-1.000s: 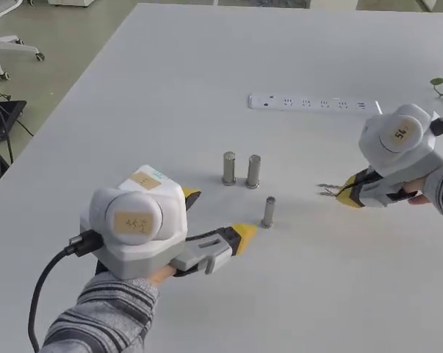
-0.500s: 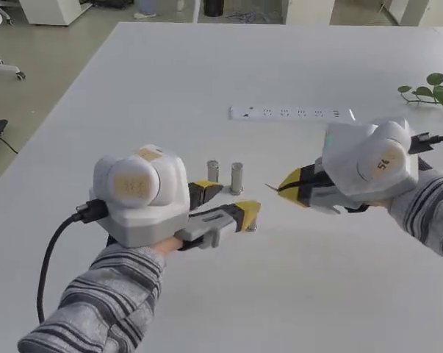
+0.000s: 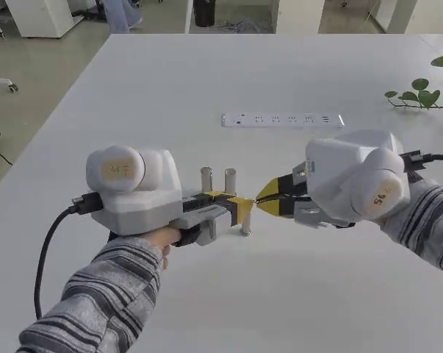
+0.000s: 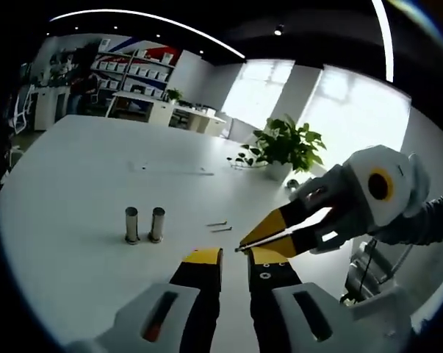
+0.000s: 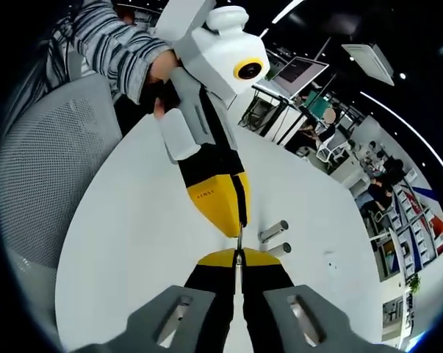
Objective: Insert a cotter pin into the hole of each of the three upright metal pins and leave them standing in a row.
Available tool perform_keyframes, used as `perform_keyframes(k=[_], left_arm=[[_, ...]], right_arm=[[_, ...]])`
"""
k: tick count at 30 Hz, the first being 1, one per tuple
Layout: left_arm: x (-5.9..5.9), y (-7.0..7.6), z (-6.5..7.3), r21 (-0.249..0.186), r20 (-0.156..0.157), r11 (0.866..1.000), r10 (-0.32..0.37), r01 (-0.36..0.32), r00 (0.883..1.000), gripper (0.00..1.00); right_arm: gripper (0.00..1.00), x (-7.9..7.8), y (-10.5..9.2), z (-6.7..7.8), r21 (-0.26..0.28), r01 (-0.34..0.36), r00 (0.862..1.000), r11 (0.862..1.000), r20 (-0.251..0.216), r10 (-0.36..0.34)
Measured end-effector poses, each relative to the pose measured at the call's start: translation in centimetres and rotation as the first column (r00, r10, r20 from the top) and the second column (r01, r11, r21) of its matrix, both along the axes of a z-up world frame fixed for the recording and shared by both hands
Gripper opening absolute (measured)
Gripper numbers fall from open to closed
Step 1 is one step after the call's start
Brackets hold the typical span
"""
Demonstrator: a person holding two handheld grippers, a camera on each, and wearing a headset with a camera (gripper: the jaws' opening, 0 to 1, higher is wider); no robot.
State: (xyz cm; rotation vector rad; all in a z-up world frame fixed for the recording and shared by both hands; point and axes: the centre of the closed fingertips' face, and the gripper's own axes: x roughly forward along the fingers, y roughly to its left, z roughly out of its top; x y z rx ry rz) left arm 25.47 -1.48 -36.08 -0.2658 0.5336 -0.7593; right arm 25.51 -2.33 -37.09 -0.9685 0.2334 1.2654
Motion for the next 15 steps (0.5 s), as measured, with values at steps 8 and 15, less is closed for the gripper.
perform_keyframes(k=[8,15], left_arm=[[-0.43,-0.50,0.55,-0.054,-0.017,0.999,-0.003,0.002,1.000,0.00],[-0.58,-0.84,0.78,-0.087,-0.030,0.996,-0.003,0.001,1.000,0.00]], right_arm=[[0.00,-0.59,0.39,0.64,-0.004,-0.023,0.999,1.000,0.030,0.023],[0.00,-0.63,0.28,0.95,0.007,-0.010,0.999,1.000,0.031,0.010]])
